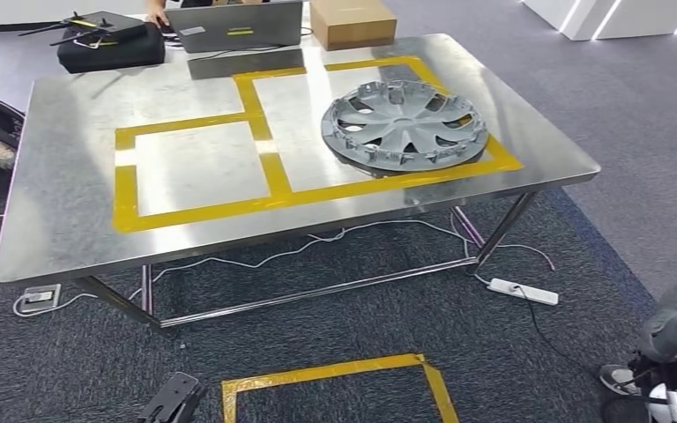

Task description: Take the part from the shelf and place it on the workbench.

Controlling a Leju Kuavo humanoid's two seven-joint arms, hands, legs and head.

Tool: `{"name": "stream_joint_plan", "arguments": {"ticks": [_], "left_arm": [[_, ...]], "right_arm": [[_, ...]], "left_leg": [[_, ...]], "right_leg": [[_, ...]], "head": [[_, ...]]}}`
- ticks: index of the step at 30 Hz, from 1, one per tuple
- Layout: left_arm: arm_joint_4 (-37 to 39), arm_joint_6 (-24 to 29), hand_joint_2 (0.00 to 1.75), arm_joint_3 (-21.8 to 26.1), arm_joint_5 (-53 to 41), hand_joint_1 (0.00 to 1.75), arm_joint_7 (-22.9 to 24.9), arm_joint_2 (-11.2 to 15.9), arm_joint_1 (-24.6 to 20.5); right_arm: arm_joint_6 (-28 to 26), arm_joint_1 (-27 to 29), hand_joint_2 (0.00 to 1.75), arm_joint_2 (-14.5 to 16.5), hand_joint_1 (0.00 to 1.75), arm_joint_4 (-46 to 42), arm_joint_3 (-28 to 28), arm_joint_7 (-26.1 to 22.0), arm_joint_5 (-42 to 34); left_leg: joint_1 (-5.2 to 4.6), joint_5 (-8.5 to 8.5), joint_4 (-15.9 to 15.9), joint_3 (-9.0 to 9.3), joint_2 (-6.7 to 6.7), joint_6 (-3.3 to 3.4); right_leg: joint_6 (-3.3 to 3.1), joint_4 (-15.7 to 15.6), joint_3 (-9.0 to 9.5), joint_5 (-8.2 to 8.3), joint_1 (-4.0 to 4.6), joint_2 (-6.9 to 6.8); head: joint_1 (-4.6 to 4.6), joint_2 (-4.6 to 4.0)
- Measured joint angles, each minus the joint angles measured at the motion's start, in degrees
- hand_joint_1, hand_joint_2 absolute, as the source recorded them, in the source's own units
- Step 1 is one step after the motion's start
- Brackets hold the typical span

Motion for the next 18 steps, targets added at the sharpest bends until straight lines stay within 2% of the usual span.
{"name": "stream_joint_plan", "arguments": {"ticks": [1,2,4,5,6,7,8,9,10,11,12,14,15,16,18], "left_arm": [[0.0,-0.1,0.00,0.0,-0.2,0.00,-0.2,-0.2,0.0],[0.0,-0.1,0.00,0.0,-0.4,0.00,-0.3,-0.4,0.0],[0.0,-0.1,0.00,0.0,-0.7,0.00,-0.4,-0.7,0.1],[0.0,-0.1,0.00,0.0,-0.8,0.00,-0.4,-0.8,0.1],[0.0,-0.1,0.00,0.0,-0.9,0.00,-0.4,-0.8,0.1],[0.0,0.0,0.00,0.0,-1.1,0.00,-0.4,-0.9,0.1],[0.0,0.1,0.00,-0.1,-1.4,0.00,-0.3,-1.0,0.1],[0.0,0.3,0.00,-0.2,-1.7,0.00,-0.2,-1.0,0.1],[0.0,0.5,0.00,-0.2,-2.1,0.00,0.1,-1.0,0.2],[0.0,0.8,0.00,-0.3,-2.3,0.00,0.3,-1.0,0.2],[0.0,1.1,0.00,-0.4,-2.4,0.00,0.6,-1.0,0.3],[0.0,1.7,0.00,-0.4,-2.3,0.00,0.9,-1.1,0.3],[0.0,2.0,0.00,-0.4,-2.1,0.00,1.0,-1.2,0.2],[0.0,2.2,0.00,-0.4,-1.8,0.00,1.0,-1.2,0.1],[0.0,2.4,0.00,-0.4,-1.2,0.00,0.9,-1.3,0.1]], "right_arm": [[0.1,-0.2,0.00,0.0,0.00,-0.1,-0.1,0.0,0.0],[0.1,-0.3,0.00,0.0,0.00,-0.2,-0.1,0.0,0.0],[0.3,-0.5,0.00,0.0,0.00,-0.2,0.0,0.1,0.1],[0.4,-0.3,0.00,0.0,0.00,-0.2,0.0,0.1,0.1],[0.3,-0.1,0.00,0.0,0.00,-0.3,0.0,0.2,0.2],[0.2,0.3,0.00,0.0,0.00,-0.5,-0.1,0.1,0.3],[-0.1,1.1,0.00,0.0,0.00,-0.9,-0.2,-0.1,0.4],[-0.3,2.0,0.00,0.0,0.00,-1.6,-0.5,-0.5,0.4],[-0.6,3.2,0.00,0.0,0.00,-2.4,-1.0,-1.0,0.2],[-0.7,4.5,0.00,0.0,0.00,-3.4,-1.7,-1.4,-0.1],[-0.8,5.9,0.00,0.0,0.00,-4.2,-2.4,-1.7,-0.5],[-0.8,8.4,0.00,0.0,0.00,-5.8,-4.0,-2.0,-1.0],[-0.6,9.2,0.00,0.0,0.00,-6.3,-4.8,-2.1,-1.3],[-0.3,9.7,0.00,0.0,0.00,-6.6,-5.7,-2.2,-1.8],[0.6,10.1,0.00,0.0,0.00,-6.9,-7.2,-2.2,-2.8]], "left_leg": [[0.03,0.09,-0.1,0.00,0.65,0.41],[-0.04,0.10,-0.2,-0.02,1.31,0.68],[-0.24,0.06,-0.1,-0.11,2.65,0.94],[-0.31,0.05,-0.1,-0.12,3.35,0.96],[-0.36,0.04,-0.1,-0.11,4.01,0.97],[-0.38,0.01,-0.1,-0.06,4.63,0.95],[-0.39,-0.04,-0.1,0.03,5.17,0.90],[-0.52,-0.14,0.0,0.13,5.60,0.75],[-0.69,-0.25,0.1,0.20,5.96,0.51],[-0.84,-0.31,0.2,0.25,6.32,0.24],[-0.97,-0.35,0.2,0.26,6.73,-0.05],[-0.88,-0.50,0.3,0.26,7.52,-0.65],[-0.77,-1.14,0.9,0.04,6.99,-0.98],[-0.68,-2.36,2.5,-0.59,5.99,-1.28],[-0.55,-6.15,9.1,-3.54,3.43,-1.64]], "right_leg": [[0.21,2.0,-1.03,-1.23,0.04,-1.21],[0.36,5.2,-2.44,-3.03,0.08,-2.72],[0.65,13.1,-5.99,-6.55,0.11,-4.32],[0.74,15.5,-6.98,-7.17,0.11,-4.57],[0.77,15.6,-6.92,-6.71,0.11,-4.72],[0.73,13.4,-5.65,-5.28,0.12,-5.01],[0.65,9.6,-3.46,-3.39,0.13,-5.74],[0.60,5.3,-1.19,-1.92,0.28,-7.16],[0.37,2.0,0.72,-0.89,0.42,-8.20],[0.14,0.0,1.68,-0.43,0.58,-8.92],[-0.13,-0.6,1.91,-0.45,0.76,-9.04],[-0.88,-0.5,1.58,-0.17,0.74,-7.68],[-1.28,-0.5,1.55,0.02,0.64,-7.03],[-1.68,-0.6,1.45,0.24,0.49,-6.36],[-2.20,-0.7,1.16,0.57,0.31,-4.98]], "head": [[0.21,0.00],[0.42,0.00],[0.65,0.00],[0.64,0.00],[0.66,0.00],[0.65,0.00],[0.66,0.00],[0.68,0.00],[0.65,0.00],[0.60,0.00],[0.56,0.00],[0.48,0.00],[0.45,0.00],[0.38,0.00],[0.22,0.00]]}}
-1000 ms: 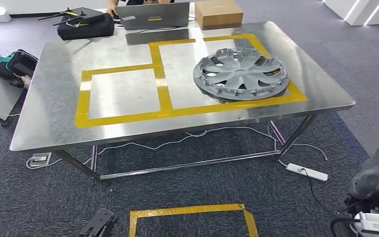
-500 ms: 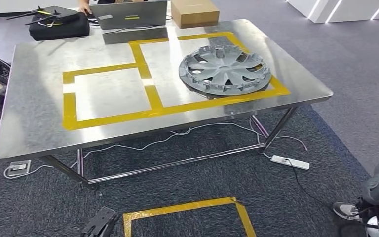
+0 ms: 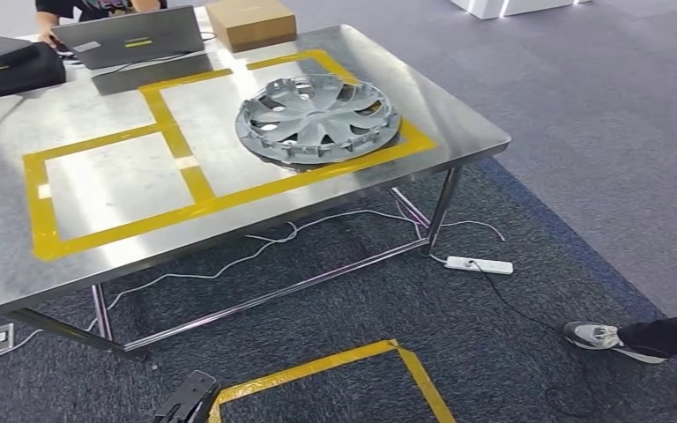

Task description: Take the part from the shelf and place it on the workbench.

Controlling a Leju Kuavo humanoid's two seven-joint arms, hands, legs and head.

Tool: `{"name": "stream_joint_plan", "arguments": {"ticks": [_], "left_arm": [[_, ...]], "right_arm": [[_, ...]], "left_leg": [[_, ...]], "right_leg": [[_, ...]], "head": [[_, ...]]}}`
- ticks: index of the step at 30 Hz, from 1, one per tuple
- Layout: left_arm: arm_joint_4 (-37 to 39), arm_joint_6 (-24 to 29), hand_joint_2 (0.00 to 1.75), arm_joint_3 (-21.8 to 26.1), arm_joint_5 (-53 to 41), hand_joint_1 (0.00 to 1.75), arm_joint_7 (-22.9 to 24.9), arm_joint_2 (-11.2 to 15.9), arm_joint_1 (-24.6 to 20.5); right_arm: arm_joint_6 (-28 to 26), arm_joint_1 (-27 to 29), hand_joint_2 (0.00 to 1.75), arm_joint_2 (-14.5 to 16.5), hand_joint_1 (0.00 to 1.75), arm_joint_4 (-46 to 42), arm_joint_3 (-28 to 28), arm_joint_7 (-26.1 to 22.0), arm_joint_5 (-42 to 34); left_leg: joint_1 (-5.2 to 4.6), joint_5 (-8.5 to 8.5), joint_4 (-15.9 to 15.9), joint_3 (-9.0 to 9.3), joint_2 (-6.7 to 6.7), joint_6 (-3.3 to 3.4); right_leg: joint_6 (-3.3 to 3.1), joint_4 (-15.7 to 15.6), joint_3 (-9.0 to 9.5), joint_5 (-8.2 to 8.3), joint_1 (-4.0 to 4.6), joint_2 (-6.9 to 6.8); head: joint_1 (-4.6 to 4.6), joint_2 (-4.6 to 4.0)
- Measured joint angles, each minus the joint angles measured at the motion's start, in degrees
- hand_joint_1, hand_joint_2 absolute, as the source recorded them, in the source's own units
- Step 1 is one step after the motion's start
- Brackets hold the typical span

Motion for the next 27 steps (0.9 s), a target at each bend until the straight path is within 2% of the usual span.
{"name": "stream_joint_plan", "arguments": {"ticks": [1,2,3,4,5,6,7,9,11,12,13,15,16,17,18,19,20,21,22,23,24,26,27], "left_arm": [[0.0,-0.1,0.00,0.0,0.3,0.00,-0.1,-0.1,0.0],[0.0,-0.2,0.00,0.1,0.5,0.00,-0.1,-0.1,0.1],[0.0,-0.4,0.00,0.1,0.6,0.00,-0.2,-0.3,0.1],[0.0,-0.6,0.00,0.1,0.7,0.00,-0.3,-0.4,0.1],[0.0,-0.8,0.00,0.1,0.8,0.00,-0.3,-0.5,0.0],[0.0,-0.9,0.00,0.1,0.8,0.00,-0.3,-0.7,0.0],[0.0,-1.0,0.00,0.2,0.8,0.00,-0.3,-0.8,0.0],[0.0,-1.2,0.00,0.2,0.8,0.00,-0.3,-1.1,0.0],[0.0,-1.3,0.00,0.2,0.7,0.00,-0.3,-1.3,0.1],[0.0,-1.3,0.00,0.2,0.7,0.00,-0.3,-1.4,0.1],[0.0,-1.3,0.00,0.2,0.5,0.00,-0.3,-1.5,0.1],[0.0,-1.2,0.00,0.3,0.4,0.00,-0.3,-1.5,0.4],[0.0,-1.2,0.00,0.3,0.4,0.00,-0.2,-1.4,0.7],[0.0,-1.2,0.00,0.3,0.4,0.00,-0.2,-1.3,0.9],[0.0,-1.2,0.00,0.3,0.4,0.00,-0.1,-1.2,1.1],[0.0,-1.2,0.00,0.3,0.4,0.00,-0.1,-1.1,1.1],[0.0,-1.2,0.00,0.4,0.6,0.00,-0.1,-1.1,1.1],[0.0,-1.2,0.00,0.5,1.1,0.00,-0.1,-1.1,1.1],[0.0,-1.2,0.00,0.7,1.6,0.00,-0.1,-1.0,1.1],[0.0,-1.3,0.00,0.9,2.2,0.00,-0.2,-1.0,1.1],[0.0,-1.5,0.00,1.3,2.7,0.00,-0.2,-0.9,1.1],[0.0,-2.0,0.00,1.9,3.3,0.00,-0.4,-0.8,0.9],[0.0,-2.3,0.00,2.2,3.5,0.00,-0.6,-0.7,0.8]], "right_arm": [[0.5,0.1,0.00,0.0,0.00,0.0,-0.6,0.0,-0.3],[1.0,0.2,0.00,0.0,0.00,0.0,-1.2,0.0,-0.5],[1.4,0.2,0.00,0.0,0.00,0.0,-1.6,0.0,-0.5],[1.7,0.2,0.00,0.1,0.00,0.0,-2.0,0.0,-0.4],[1.9,0.2,0.00,0.1,0.00,0.0,-2.4,0.0,-0.4],[2.1,0.2,0.00,0.1,0.00,0.0,-2.7,0.0,-0.3],[2.3,0.2,0.00,0.1,0.00,0.0,-3.1,0.0,-0.4],[2.7,0.2,0.00,0.2,0.00,-0.1,-3.8,0.0,-0.8],[3.2,0.4,0.00,0.2,0.00,-0.1,-4.7,0.0,-1.3],[3.4,0.6,0.00,0.2,0.00,-0.2,-5.2,0.0,-1.4],[3.5,0.6,0.00,0.2,0.00,-0.2,-5.6,0.0,-1.5],[3.8,0.5,0.00,0.2,0.00,-0.4,-6.3,0.0,-1.6],[4.0,0.5,0.00,0.3,0.00,-0.4,-6.6,0.0,-1.6],[4.2,0.6,0.00,0.3,0.00,-0.5,-6.8,0.0,-1.6],[4.4,0.6,0.00,0.3,0.00,-0.5,-7.0,0.0,-1.7],[4.5,0.6,0.00,0.3,0.00,-0.5,-7.3,0.0,-1.7],[4.7,0.6,0.00,0.3,0.00,-0.6,-7.4,0.0,-1.7],[4.9,0.6,0.00,0.3,0.00,-0.7,-7.6,0.0,-1.7],[5.0,0.5,0.00,0.3,0.00,-0.9,-7.7,0.0,-1.5],[5.1,0.4,0.00,0.4,0.00,-1.0,-7.8,0.0,-0.9],[4.9,0.0,0.00,0.5,0.00,-1.0,-7.6,0.0,0.2],[4.3,-1.2,0.00,0.9,0.00,-0.8,-6.2,0.3,2.9],[3.8,-2.1,0.00,1.0,0.00,-0.6,-5.2,0.7,4.3]], "left_leg": [[0.01,-1.62,3.9,-1.84,-0.58,-0.04],[0.02,-2.39,6.7,-3.21,-0.85,-0.04],[0.02,-2.00,7.5,-3.66,-1.00,0.03],[0.03,-0.57,6.1,-3.00,-1.24,0.16],[0.07,1.46,3.0,-1.40,-1.84,0.32],[0.19,3.33,-1.0,0.58,-3.13,0.52],[0.37,4.49,-4.6,2.34,-4.41,0.68],[0.47,4.98,-8.0,4.00,-5.95,1.02],[0.38,5.03,-8.4,4.10,-4.91,1.60],[0.40,5.16,-8.6,4.13,-4.23,1.97],[0.46,5.29,-8.7,4.16,-3.49,2.32],[0.35,5.33,-8.8,4.17,-1.99,2.78],[0.25,5.29,-8.8,4.16,-1.17,2.91],[0.17,5.24,-8.8,4.16,-0.35,2.96],[0.14,5.19,-8.8,4.18,0.45,2.98],[0.13,5.12,-8.8,4.23,1.21,2.95],[0.13,5.01,-8.8,4.35,1.90,2.84],[0.07,4.86,-8.7,4.54,2.52,2.66],[-0.09,4.65,-8.6,4.73,3.07,2.38],[-0.26,4.50,-8.6,4.90,3.53,2.08],[-0.41,4.42,-8.5,5.04,4.04,1.77],[-0.44,4.39,-8.6,5.23,5.09,1.17],[-0.32,4.11,-8.5,5.20,4.65,0.81]], "right_leg": [[-0.13,0.0,-0.18,0.11,-0.01,0.75],[-0.19,0.0,-0.32,0.19,0.01,1.52],[-0.18,0.0,-0.41,0.28,0.02,2.34],[-0.11,0.1,-0.44,0.36,0.01,3.19],[0.01,0.1,-0.44,0.43,-0.01,4.00],[0.19,0.1,-0.47,0.51,-0.03,4.76],[0.42,0.2,-0.61,0.54,0.04,5.48],[1.09,0.3,-1.05,0.72,0.01,6.72],[1.92,0.1,-1.71,1.02,-0.24,7.83],[2.24,0.3,-2.07,0.80,-0.24,7.32],[2.51,1.6,-2.85,-0.12,-0.16,6.00],[2.85,7.9,-5.65,-3.78,0.06,2.22],[3.01,12.0,-7.51,-5.79,0.06,1.05],[3.11,15.2,-8.92,-7.02,0.04,0.50],[3.19,16.6,-9.48,-7.27,0.03,0.24],[3.21,15.7,-8.80,-6.37,0.03,0.00],[3.18,12.5,-6.91,-4.66,0.03,-0.52],[3.12,8.2,-4.40,-2.87,0.05,-1.69],[2.93,4.4,-2.08,-1.46,0.10,-2.86],[2.64,1.8,-0.51,-0.60,0.16,-3.66],[2.30,0.7,0.10,-0.34,0.25,-3.97],[1.49,0.7,-0.18,-0.10,0.34,-2.64],[1.09,0.6,-0.34,0.08,0.27,-1.99]], "head": [[-0.03,0.00],[-0.06,0.00],[-0.04,0.00],[-0.05,0.00],[-0.06,0.00],[-0.06,0.00],[-0.04,0.00],[-0.01,0.00],[-0.01,0.00],[0.07,0.00],[0.35,0.00],[0.82,0.00],[0.97,0.00],[0.96,0.00],[0.96,0.00],[0.97,0.00],[0.97,0.00],[0.99,0.00],[1.00,0.00],[0.95,0.00],[0.93,0.00],[0.85,0.00],[0.84,0.00]]}}
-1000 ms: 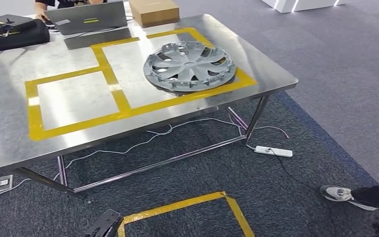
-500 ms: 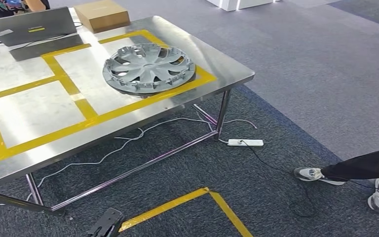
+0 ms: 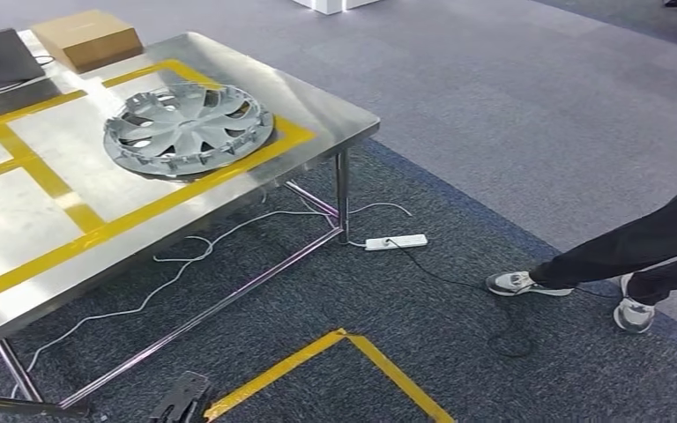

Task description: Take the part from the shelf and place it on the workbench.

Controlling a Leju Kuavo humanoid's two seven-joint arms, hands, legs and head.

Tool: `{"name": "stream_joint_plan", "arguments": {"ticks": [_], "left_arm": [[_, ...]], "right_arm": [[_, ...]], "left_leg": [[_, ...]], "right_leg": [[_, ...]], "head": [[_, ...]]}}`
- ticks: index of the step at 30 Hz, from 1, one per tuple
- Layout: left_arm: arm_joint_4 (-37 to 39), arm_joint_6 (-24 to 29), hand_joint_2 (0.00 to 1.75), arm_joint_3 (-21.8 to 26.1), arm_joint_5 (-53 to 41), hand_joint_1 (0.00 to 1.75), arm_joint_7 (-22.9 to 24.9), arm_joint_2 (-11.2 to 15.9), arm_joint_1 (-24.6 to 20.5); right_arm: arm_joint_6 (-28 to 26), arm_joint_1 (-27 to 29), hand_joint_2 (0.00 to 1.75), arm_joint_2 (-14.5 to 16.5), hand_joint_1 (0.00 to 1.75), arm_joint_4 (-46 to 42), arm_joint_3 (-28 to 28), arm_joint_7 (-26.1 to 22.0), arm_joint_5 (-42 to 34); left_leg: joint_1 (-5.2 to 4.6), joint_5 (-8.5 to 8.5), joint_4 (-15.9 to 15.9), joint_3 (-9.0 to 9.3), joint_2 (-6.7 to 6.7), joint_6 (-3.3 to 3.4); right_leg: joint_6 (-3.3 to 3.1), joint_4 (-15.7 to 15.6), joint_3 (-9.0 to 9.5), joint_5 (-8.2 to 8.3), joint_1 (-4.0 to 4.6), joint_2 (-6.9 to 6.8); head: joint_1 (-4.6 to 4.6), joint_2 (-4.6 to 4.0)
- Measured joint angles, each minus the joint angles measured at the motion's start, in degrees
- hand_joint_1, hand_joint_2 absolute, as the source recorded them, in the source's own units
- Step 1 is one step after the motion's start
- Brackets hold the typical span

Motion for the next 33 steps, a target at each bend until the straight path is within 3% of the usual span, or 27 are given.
{"name": "stream_joint_plan", "arguments": {"ticks": [2,3,5,6,7,8,10,12,13,15,17,19,21,22,23,25,27,28,30,31,33], "left_arm": [[0.0,-0.6,0.00,0.5,0.4,0.00,-0.4,0.2,-0.1],[0.0,-0.8,0.00,0.8,0.5,0.00,-0.5,0.3,0.0],[0.0,-1.1,0.00,1.1,0.6,0.00,-0.6,0.5,0.3],[0.0,-1.2,0.00,1.2,0.5,0.00,-0.5,0.6,0.5],[0.0,-1.2,0.00,1.2,0.4,0.00,-0.4,0.8,0.6],[0.0,-1.2,0.00,1.2,0.3,0.00,-0.3,0.9,0.6],[0.1,-1.2,0.00,1.2,0.2,0.00,-0.1,1.2,0.7],[0.1,-1.1,0.00,1.2,0.2,0.00,0.2,1.4,0.7],[0.1,-1.0,0.00,1.2,0.1,0.00,0.3,1.4,0.8],[0.1,-1.0,0.00,1.2,0.0,0.00,0.3,1.5,0.8],[0.1,-0.9,0.00,1.2,-0.1,0.00,0.3,1.7,0.7],[0.1,-0.9,0.00,1.3,-0.1,0.00,0.3,1.8,0.8],[0.1,-0.8,0.00,1.4,-0.1,0.00,0.3,1.9,0.9],[0.1,-0.8,0.00,1.4,-0.1,0.00,0.3,1.9,0.9],[0.1,-0.9,0.00,1.5,-0.1,0.00,0.3,1.9,0.8],[0.1,-1.0,0.00,1.6,-0.1,0.00,0.2,1.9,0.6],[0.1,-1.0,0.00,1.6,-0.3,0.00,0.1,1.8,0.5],[0.1,-1.0,0.00,1.6,-0.4,0.00,0.1,1.7,0.4],[0.1,-1.0,0.00,1.6,-0.6,0.00,0.2,1.6,0.4],[0.1,-1.0,0.00,1.6,-0.6,0.00,0.2,1.6,0.3],[0.1,-1.0,0.00,1.6,-0.6,0.00,0.3,1.6,0.3]], "right_arm": [[-0.9,-2.3,0.00,0.1,0.00,0.6,2.5,1.0,1.9],[-1.3,-3.5,0.00,0.1,0.00,1.0,3.9,1.5,2.5],[-2.0,-5.4,0.00,0.2,0.00,2.0,6.5,2.4,3.3],[-2.3,-6.1,0.00,0.2,0.00,2.5,7.6,2.8,3.6],[-2.7,-6.7,0.00,0.2,0.00,3.0,8.6,3.1,3.8],[-3.0,-7.1,0.00,0.2,0.00,3.3,9.5,3.3,4.0],[-3.7,-7.7,0.00,0.1,0.00,3.7,10.7,3.5,4.0],[-4.3,-7.8,0.00,0.1,0.00,4.0,11.4,3.6,3.9],[-4.5,-7.7,0.00,0.0,0.00,4.0,11.5,3.7,3.8],[-4.8,-7.3,0.00,-0.1,0.00,4.1,11.7,3.7,3.7],[-5.0,-7.3,0.00,-0.2,0.00,4.2,11.8,3.7,3.6],[-5.2,-7.4,0.00,-0.3,0.00,4.5,12.0,3.6,3.4],[-5.4,-7.4,0.00,-0.3,0.00,4.8,12.2,3.5,3.1],[-5.5,-7.4,0.00,-0.3,0.00,5.0,12.3,3.5,3.0],[-5.6,-7.5,0.00,-0.3,0.00,5.1,12.4,3.4,2.9],[-5.6,-7.9,0.00,-0.4,0.00,5.4,12.6,3.4,2.8],[-5.6,-8.6,0.00,-0.6,0.00,5.6,12.8,3.4,2.7],[-5.6,-8.9,0.00,-0.7,0.00,5.7,12.9,3.5,2.7],[-5.0,-9.1,0.00,-0.9,0.00,6.0,13.1,3.9,2.2],[-4.4,-9.2,0.00,-1.0,0.00,6.2,13.2,4.2,1.6],[-2.6,-9.4,0.00,-1.0,0.00,6.9,13.6,5.0,0.2]], "left_leg": [[0.24,-2.16,3.0,-1.29,-2.76,-0.63],[0.34,-4.00,6.4,-2.88,-4.45,-0.82],[0.35,-7.12,14.0,-6.79,-5.71,-0.92],[0.34,-7.30,16.0,-8.03,-5.87,-0.90],[0.34,-6.34,15.9,-8.25,-5.97,-0.82],[0.35,-4.44,13.7,-7.43,-6.20,-0.70],[0.54,-0.34,6.3,-4.15,-8.24,-0.39],[0.76,1.17,1.4,-2.02,-10.12,-0.12],[0.73,1.10,0.7,-1.77,-10.21,0.09],[0.74,1.17,0.5,-1.78,-9.00,0.71],[0.81,1.35,0.3,-1.70,-7.65,1.44],[0.63,1.29,0.2,-1.67,-6.27,1.89],[0.44,1.19,0.2,-1.65,-4.74,2.05],[0.39,1.12,0.2,-1.60,-4.00,2.07],[0.37,1.03,0.2,-1.48,-3.30,2.03],[0.22,0.73,0.2,-1.10,-2.08,1.71],[-0.13,0.40,0.4,-0.80,-1.07,1.19],[-0.28,0.34,0.4,-0.73,-0.57,0.94],[-0.19,0.21,0.4,-0.65,0.14,0.41],[-0.07,-0.28,0.9,-0.80,-0.53,0.10],[0.13,-2.98,4.9,-2.54,-3.29,-0.42]], "right_leg": [[-0.73,-0.3,-0.17,0.42,-0.30,1.28],[-0.98,-0.3,-0.31,0.56,-0.38,1.93],[-1.24,-0.3,-0.60,0.70,-0.37,3.36],[-1.28,-0.3,-0.69,0.75,-0.34,4.13],[-1.27,-0.3,-0.74,0.81,-0.33,4.86],[-1.21,-0.2,-0.74,0.86,-0.34,5.60],[-0.88,-0.1,-0.85,0.93,-0.29,6.91],[-0.31,0.1,-1.33,1.04,-0.20,8.09],[0.06,0.2,-1.59,1.16,-0.21,8.66],[0.76,0.1,-2.16,1.34,-0.40,9.19],[1.27,2.6,-3.67,-0.13,-0.25,6.80],[1.56,9.4,-6.93,-3.51,-0.12,3.51],[1.72,15.5,-9.81,-5.60,-0.16,2.41],[1.73,15.9,-9.92,-5.22,-0.16,2.22],[1.67,14.0,-8.81,-3.88,-0.15,1.98],[1.44,6.2,-4.45,-0.67,0.07,0.13],[0.90,1.1,-1.47,0.69,0.36,-1.44],[0.60,0.6,-1.22,0.60,0.53,-1.52],[-0.10,0.5,-1.46,0.90,0.45,-0.13],[-0.45,0.3,-1.54,1.07,0.36,0.48],[-1.07,0.0,-1.57,1.41,0.04,1.64]], "head": [[-0.12,0.00],[-0.18,0.00],[-0.23,0.00],[-0.23,0.00],[-0.23,0.00],[-0.24,0.00],[-0.25,0.00],[-0.20,0.00],[-0.21,0.00],[-0.17,0.00],[0.26,0.00],[0.71,0.00],[0.76,0.00],[0.76,0.00],[0.76,0.00],[0.78,0.00],[0.76,0.00],[0.75,0.00],[0.76,0.00],[0.72,0.00],[0.52,0.00]]}}
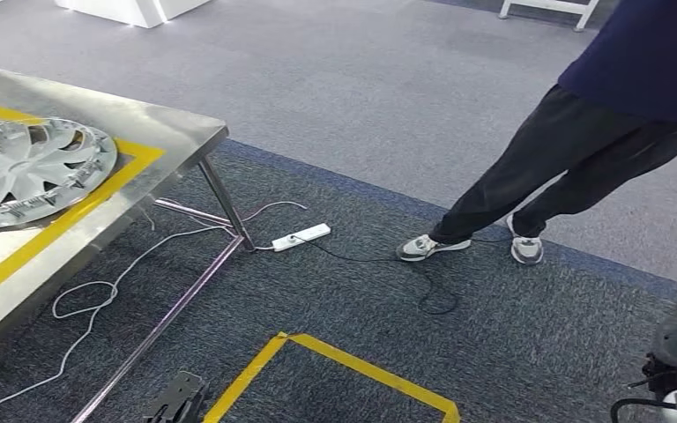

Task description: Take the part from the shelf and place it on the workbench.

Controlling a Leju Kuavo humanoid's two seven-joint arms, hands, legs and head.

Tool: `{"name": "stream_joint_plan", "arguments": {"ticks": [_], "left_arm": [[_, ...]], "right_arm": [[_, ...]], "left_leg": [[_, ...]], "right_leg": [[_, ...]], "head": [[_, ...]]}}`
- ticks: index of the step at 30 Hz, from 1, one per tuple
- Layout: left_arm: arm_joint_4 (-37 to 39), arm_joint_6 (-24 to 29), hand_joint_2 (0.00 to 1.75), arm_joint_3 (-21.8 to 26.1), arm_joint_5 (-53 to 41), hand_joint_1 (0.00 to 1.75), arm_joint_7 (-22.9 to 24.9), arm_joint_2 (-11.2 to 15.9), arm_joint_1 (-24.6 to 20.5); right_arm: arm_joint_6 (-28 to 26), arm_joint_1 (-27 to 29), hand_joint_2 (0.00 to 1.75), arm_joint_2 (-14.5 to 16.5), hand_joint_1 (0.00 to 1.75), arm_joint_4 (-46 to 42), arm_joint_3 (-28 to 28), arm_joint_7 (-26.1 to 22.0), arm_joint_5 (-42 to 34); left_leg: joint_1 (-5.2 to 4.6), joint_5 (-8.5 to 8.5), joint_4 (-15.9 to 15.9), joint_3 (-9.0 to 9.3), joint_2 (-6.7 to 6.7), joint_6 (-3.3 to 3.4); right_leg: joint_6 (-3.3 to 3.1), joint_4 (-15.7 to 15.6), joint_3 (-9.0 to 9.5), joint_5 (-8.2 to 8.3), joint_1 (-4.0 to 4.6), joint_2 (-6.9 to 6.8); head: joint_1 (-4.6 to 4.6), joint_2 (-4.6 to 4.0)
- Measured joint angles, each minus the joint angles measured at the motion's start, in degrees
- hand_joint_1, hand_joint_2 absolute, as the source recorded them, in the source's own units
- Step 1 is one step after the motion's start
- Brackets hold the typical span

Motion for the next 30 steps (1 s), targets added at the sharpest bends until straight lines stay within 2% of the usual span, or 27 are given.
{"name": "stream_joint_plan", "arguments": {"ticks": [1,2,3,4,5,6,7,8,10,11,12,13,14,15,16,17,18,19,20,21,23,24,25,27,28,30], "left_arm": [[0.0,0.0,0.00,0.0,0.0,0.00,0.0,0.0,0.1],[0.0,0.0,0.00,0.0,0.0,0.00,0.0,0.0,0.3],[0.0,0.0,0.00,0.0,0.0,0.00,0.0,0.0,0.4],[0.0,0.1,0.00,0.0,0.0,0.00,0.0,0.0,0.6],[0.0,0.1,0.00,0.1,0.0,0.00,0.0,0.0,0.6],[0.0,0.2,0.00,0.1,0.0,0.00,0.0,0.0,0.7],[0.0,0.2,0.00,0.3,-0.1,0.00,0.0,0.0,0.7],[0.0,0.3,0.00,0.4,-0.2,0.00,0.0,0.0,0.6],[0.0,0.2,0.00,0.6,-0.6,0.00,-0.1,0.0,0.6],[0.0,0.1,0.00,0.6,-0.8,0.00,-0.1,-0.1,0.6],[0.0,0.0,0.00,0.6,-1.1,0.00,-0.1,-0.1,0.5],[0.0,0.0,0.00,0.6,-1.3,0.00,0.0,-0.2,0.5],[0.0,-0.1,0.00,0.6,-1.6,0.00,0.0,-0.3,0.4],[0.0,-0.2,0.00,0.7,-1.8,0.00,0.0,-0.4,0.4],[0.0,-0.2,0.00,0.7,-2.0,0.00,0.0,-0.5,0.5],[0.0,-0.3,0.00,0.7,-2.2,0.00,0.1,-0.6,0.6],[0.0,-0.4,0.00,0.7,-2.3,0.00,0.1,-0.7,0.7],[0.0,-0.5,0.00,0.7,-2.4,0.00,0.2,-0.7,0.8],[0.0,-0.6,0.00,0.7,-2.5,0.00,0.4,-0.8,0.7],[0.0,-0.7,0.00,0.7,-2.6,0.00,0.6,-0.9,0.7],[0.0,-0.8,0.00,0.7,-2.9,0.00,1.2,-1.0,0.7],[0.0,-0.8,0.00,0.7,-3.1,0.00,1.5,-1.0,0.7],[0.0,-0.8,0.00,0.7,-3.3,0.00,1.7,-1.0,0.7],[0.0,-0.8,0.00,0.7,-3.5,0.00,1.9,-1.0,0.7],[0.0,-0.8,0.00,0.7,-3.5,0.00,1.9,-1.1,0.6],[0.0,-0.8,0.00,0.7,-3.4,0.00,1.9,-1.1,0.7]], "right_arm": [[0.8,0.0,0.00,0.0,0.00,0.7,0.3,0.3,-0.4],[1.6,0.1,0.00,0.2,0.00,1.6,0.6,0.6,-0.7],[2.3,0.3,0.00,0.4,0.00,2.8,0.8,0.9,-0.9],[3.0,0.6,0.00,0.8,0.00,4.3,1.1,1.0,-1.2],[3.7,0.8,0.00,1.4,0.00,6.1,1.3,1.4,-1.7],[4.4,1.0,0.00,2.2,0.00,8.2,1.5,1.7,-2.2],[4.9,1.0,0.00,3.1,0.00,10.9,1.7,2.0,-2.7],[5.2,0.9,0.00,3.9,0.00,13.8,1.8,2.3,-3.1],[5.6,0.2,0.00,5.3,0.00,21.1,1.8,2.8,-3.5],[6.0,-0.1,0.00,5.9,0.00,25.3,1.6,2.9,-3.7],[6.3,-0.7,0.00,6.4,0.00,30.0,1.3,2.8,-3.9],[6.7,-1.4,0.00,6.8,0.00,35.4,0.7,2.5,-4.1],[6.8,-2.5,0.00,7.2,0.00,41.1,-0.1,1.9,-4.2],[6.7,-3.9,0.00,7.5,0.00,47.2,-0.9,1.1,-4.2],[6.3,-5.4,0.00,7.9,0.00,53.5,-1.7,0.3,-4.0],[5.6,-6.8,0.00,8.2,0.00,59.5,-2.4,-0.1,-3.5],[4.8,-8.1,0.00,8.5,0.00,65.3,-3.0,0.1,-2.7],[3.9,-9.0,0.00,8.7,0.00,70.6,-3.4,1.0,-1.8],[3.2,-9.7,0.00,8.9,0.00,75.5,-3.8,2.2,-1.0],[2.8,-10.1,0.00,8.9,0.00,79.8,-4.1,3.7,-0.3],[3.2,-10.7,0.00,9.1,0.00,87.3,-4.7,6.9,-0.2],[3.9,-10.9,0.00,9.2,0.00,90.4,-5.1,9.0,-0.5],[4.6,-10.9,0.00,9.3,0.00,93.2,-5.7,11.2,-1.1],[5.7,-10.4,0.00,9.7,0.00,97.9,-7.0,15.4,-2.5],[6.0,-9.8,0.00,10.0,0.00,99.7,-7.7,17.1,-3.2],[6.4,-9.1,0.00,10.6,0.00,102.5,-9.2,19.8,-4.4]], "left_leg": [[0.03,-1.88,3.6,-1.67,-1.37,-0.11],[0.03,-3.54,7.5,-3.62,-2.05,-0.17],[0.04,-4.38,10.5,-5.19,-2.36,-0.20],[0.06,-4.12,11.7,-6.00,-2.50,-0.20],[0.09,-2.78,10.8,-5.80,-2.65,-0.18],[0.17,-0.68,7.9,-4.54,-3.04,-0.17],[0.39,1.46,4.0,-2.74,-4.32,-0.20],[0.71,2.88,0.3,-1.03,-5.98,-0.22],[1.11,3.78,-3.7,0.77,-8.30,-0.06],[1.10,3.69,-4.1,0.88,-8.18,0.22],[1.11,3.84,-4.1,0.87,-7.42,0.61],[1.12,4.00,-4.2,0.89,-6.69,1.03],[1.13,4.13,-4.3,0.92,-5.96,1.45],[1.09,4.21,-4.4,0.94,-5.14,1.83],[0.89,4.18,-4.4,0.94,-4.33,2.09],[0.69,4.12,-4.4,0.94,-3.49,2.30],[0.54,4.07,-4.4,0.95,-2.63,2.39],[0.44,3.99,-4.3,0.97,-1.83,2.44],[0.38,3.89,-4.3,1.04,-1.15,2.45],[0.34,3.75,-4.3,1.18,-0.51,2.40],[0.12,3.29,-4.2,1.62,0.61,2.01],[-0.04,3.06,-4.2,1.83,1.13,1.73],[-0.19,2.89,-4.2,1.99,1.57,1.46],[-0.20,2.71,-4.3,2.25,2.45,0.96],[-0.09,2.43,-4.2,2.35,2.27,0.66],[0.11,0.50,-1.8,1.37,0.39,0.13]], "right_leg": [[-0.16,0.0,-0.07,0.07,-0.04,0.58],[-0.26,0.0,-0.16,0.12,-0.07,1.22],[-0.29,0.0,-0.22,0.15,-0.08,1.93],[-0.27,0.0,-0.27,0.18,-0.10,2.70],[-0.20,0.0,-0.29,0.23,-0.15,3.50],[-0.08,0.0,-0.29,0.30,-0.22,4.30],[0.11,0.1,-0.33,0.39,-0.29,5.07],[0.37,0.2,-0.50,0.42,-0.26,5.85],[1.08,0.3,-0.95,0.64,-0.22,7.27],[1.49,0.1,-1.16,0.83,-0.23,7.98],[1.86,-0.2,-1.40,1.08,-0.33,8.45],[2.15,-0.1,-1.69,1.06,-0.31,7.82],[2.39,0.8,-2.31,0.48,-0.25,6.39],[2.58,3.0,-3.47,-0.83,-0.17,4.45],[2.75,6.4,-5.08,-2.71,-0.12,2.41],[2.93,10.5,-7.02,-4.73,-0.15,1.26],[3.05,14.1,-8.69,-6.19,-0.19,0.75],[3.08,16.1,-9.50,-6.67,-0.20,0.55],[3.04,15.8,-9.14,-6.10,-0.20,0.42],[2.94,13.2,-7.54,-4.65,-0.18,0.09],[2.59,5.3,-2.85,-1.59,0.03,-1.93],[2.31,2.5,-1.15,-0.72,0.17,-2.73],[2.01,1.1,-0.30,-0.43,0.32,-3.17],[1.35,0.8,-0.29,-0.43,0.49,-2.23],[1.06,0.7,-0.30,-0.39,0.44,-1.67],[0.40,0.4,-0.22,-0.24,0.17,-0.51]], "head": [[-0.09,0.00],[-0.14,0.00],[-0.18,0.00],[-0.15,0.00],[-0.15,0.00],[-0.16,0.00],[-0.17,0.00],[-0.23,0.00],[-0.29,0.00],[-0.28,0.00],[-0.27,0.00],[-0.23,0.00],[0.01,0.00],[0.27,0.00],[0.54,0.00],[0.75,0.00],[0.80,0.00],[0.81,0.00],[0.86,0.00],[0.88,0.00],[0.99,0.00],[0.98,0.00],[1.00,0.00],[0.99,0.00],[0.99,0.00],[0.87,0.00]]}}
